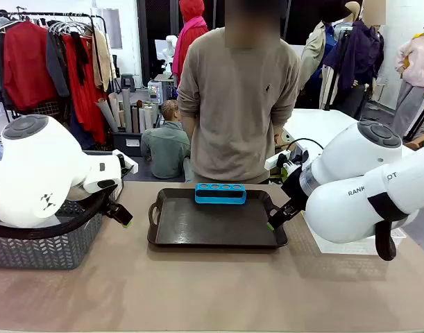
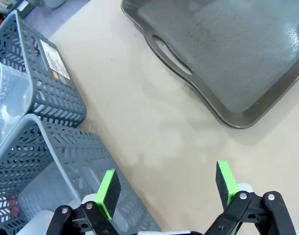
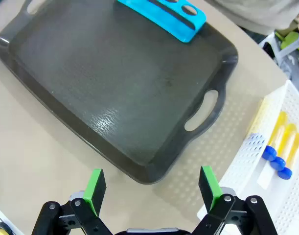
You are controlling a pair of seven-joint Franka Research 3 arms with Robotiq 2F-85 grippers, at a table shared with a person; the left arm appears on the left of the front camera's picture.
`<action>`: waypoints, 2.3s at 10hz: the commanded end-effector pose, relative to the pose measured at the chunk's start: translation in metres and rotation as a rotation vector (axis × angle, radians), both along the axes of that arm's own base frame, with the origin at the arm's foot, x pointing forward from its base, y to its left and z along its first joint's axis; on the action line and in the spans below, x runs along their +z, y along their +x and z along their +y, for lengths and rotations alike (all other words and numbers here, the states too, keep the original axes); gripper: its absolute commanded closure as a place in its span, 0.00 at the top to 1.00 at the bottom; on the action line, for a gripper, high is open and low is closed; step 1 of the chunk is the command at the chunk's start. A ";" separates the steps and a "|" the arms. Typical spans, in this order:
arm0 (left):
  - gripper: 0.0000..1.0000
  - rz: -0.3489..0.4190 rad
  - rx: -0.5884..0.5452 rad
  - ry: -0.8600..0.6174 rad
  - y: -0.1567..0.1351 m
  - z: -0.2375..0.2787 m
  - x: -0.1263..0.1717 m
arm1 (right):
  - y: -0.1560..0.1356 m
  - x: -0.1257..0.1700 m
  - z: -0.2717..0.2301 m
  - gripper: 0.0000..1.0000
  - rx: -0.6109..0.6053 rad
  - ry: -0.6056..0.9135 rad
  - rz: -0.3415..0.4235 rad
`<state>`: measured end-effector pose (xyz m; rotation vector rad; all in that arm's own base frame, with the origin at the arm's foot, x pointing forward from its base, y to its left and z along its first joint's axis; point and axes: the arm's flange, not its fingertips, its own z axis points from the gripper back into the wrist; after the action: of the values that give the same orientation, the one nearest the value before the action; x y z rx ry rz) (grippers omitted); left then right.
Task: Prepare the laboratory tools.
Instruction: Pick up one Large Measuring Cup and place it on the Handle tray.
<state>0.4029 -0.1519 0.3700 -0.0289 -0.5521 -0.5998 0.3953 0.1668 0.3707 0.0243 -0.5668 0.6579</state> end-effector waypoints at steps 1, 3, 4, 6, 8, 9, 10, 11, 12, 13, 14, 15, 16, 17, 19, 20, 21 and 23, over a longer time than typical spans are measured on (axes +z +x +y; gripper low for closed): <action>1.00 0.000 0.000 0.000 0.000 0.000 0.000 | 0.000 0.000 0.000 1.00 0.000 0.000 -0.001; 1.00 0.000 0.000 0.000 0.000 0.000 0.000 | 0.000 0.000 0.000 1.00 0.000 0.000 -0.001; 1.00 0.000 0.000 0.000 0.000 0.000 0.000 | 0.000 0.000 0.000 1.00 0.000 0.000 -0.001; 1.00 0.000 0.000 0.000 0.000 0.000 0.000 | 0.000 0.000 0.000 1.00 0.000 0.000 -0.001; 1.00 0.000 0.000 0.000 0.000 0.000 0.000 | 0.000 0.000 0.000 1.00 0.000 0.000 -0.001; 1.00 0.000 0.000 0.000 0.000 0.000 0.000 | 0.000 0.000 0.000 1.00 0.000 0.000 -0.001; 1.00 0.000 0.000 0.000 0.000 0.000 0.000 | 0.000 0.000 0.000 1.00 0.000 0.000 -0.001; 1.00 0.000 0.000 0.000 0.000 0.000 0.000 | 0.000 0.000 0.000 1.00 0.000 0.000 -0.001; 1.00 0.000 0.000 0.000 0.000 0.000 0.000 | 0.000 0.000 0.000 1.00 0.000 0.000 -0.001; 1.00 0.000 0.000 0.000 0.000 0.000 0.000 | 0.000 0.000 0.000 1.00 0.000 0.000 -0.001; 1.00 0.000 0.000 0.000 0.000 0.000 0.000 | 0.000 0.000 0.000 1.00 0.000 0.000 -0.001; 1.00 0.000 0.000 0.000 0.000 0.000 0.000 | 0.000 0.000 0.000 1.00 0.000 0.000 -0.001; 1.00 0.000 0.000 0.000 0.000 0.000 0.000 | 0.000 0.000 0.000 1.00 0.000 0.000 -0.001; 1.00 0.000 0.000 0.000 0.000 0.000 0.000 | 0.000 0.000 0.000 1.00 0.000 0.000 -0.001; 1.00 0.000 0.000 0.000 0.000 0.000 0.000 | 0.000 0.000 0.000 1.00 0.000 -0.001 0.000; 1.00 0.000 0.000 0.000 0.000 0.000 0.000 | -0.003 0.006 0.006 1.00 0.007 0.055 0.017; 1.00 0.025 -0.006 0.000 -0.001 -0.002 0.013 | -0.008 0.013 0.012 1.00 0.060 0.081 0.040; 1.00 0.033 -0.030 -0.055 -0.007 -0.007 0.039 | -0.017 0.027 0.023 1.00 0.124 0.156 0.127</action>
<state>0.3974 -0.1650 0.3908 -0.0625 -0.5413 -0.6026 0.3714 0.2082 0.3835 0.1691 -0.5298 0.6856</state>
